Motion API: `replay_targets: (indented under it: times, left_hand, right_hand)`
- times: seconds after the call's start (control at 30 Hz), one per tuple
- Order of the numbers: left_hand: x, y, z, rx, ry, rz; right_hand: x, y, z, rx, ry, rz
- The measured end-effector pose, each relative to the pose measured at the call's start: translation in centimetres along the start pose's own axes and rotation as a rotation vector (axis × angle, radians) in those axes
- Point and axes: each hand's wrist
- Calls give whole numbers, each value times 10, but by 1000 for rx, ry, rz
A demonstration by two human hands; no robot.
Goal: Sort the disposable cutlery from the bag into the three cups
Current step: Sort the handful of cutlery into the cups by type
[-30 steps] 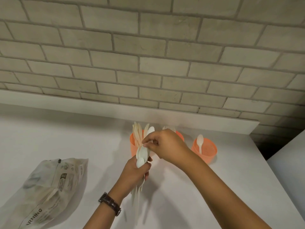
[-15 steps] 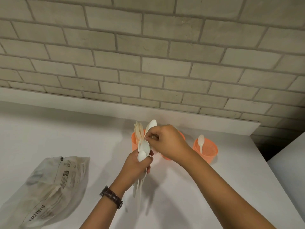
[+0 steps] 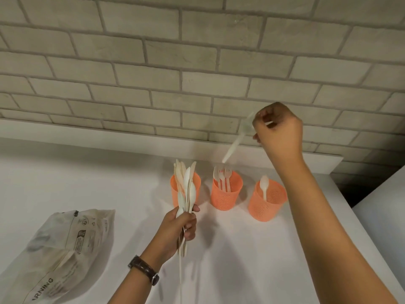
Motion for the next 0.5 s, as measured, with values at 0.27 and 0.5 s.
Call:
replay_targets:
  times: [0.27, 0.5]
  left_hand:
    - [-1, -4, 3, 2, 18, -24]
    - [2, -4, 2, 39, 43, 117]
  right_hand:
    - [44, -94, -22, 211, 331, -503]
    - [42, -59, -66, 290, 461, -110]
Point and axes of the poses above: each hand's wrist, its own z-axis towards the middle knuckle, its own x-axis out of the palm, y = z × x, and after that the axes turned 13 degrees about x, right-handed
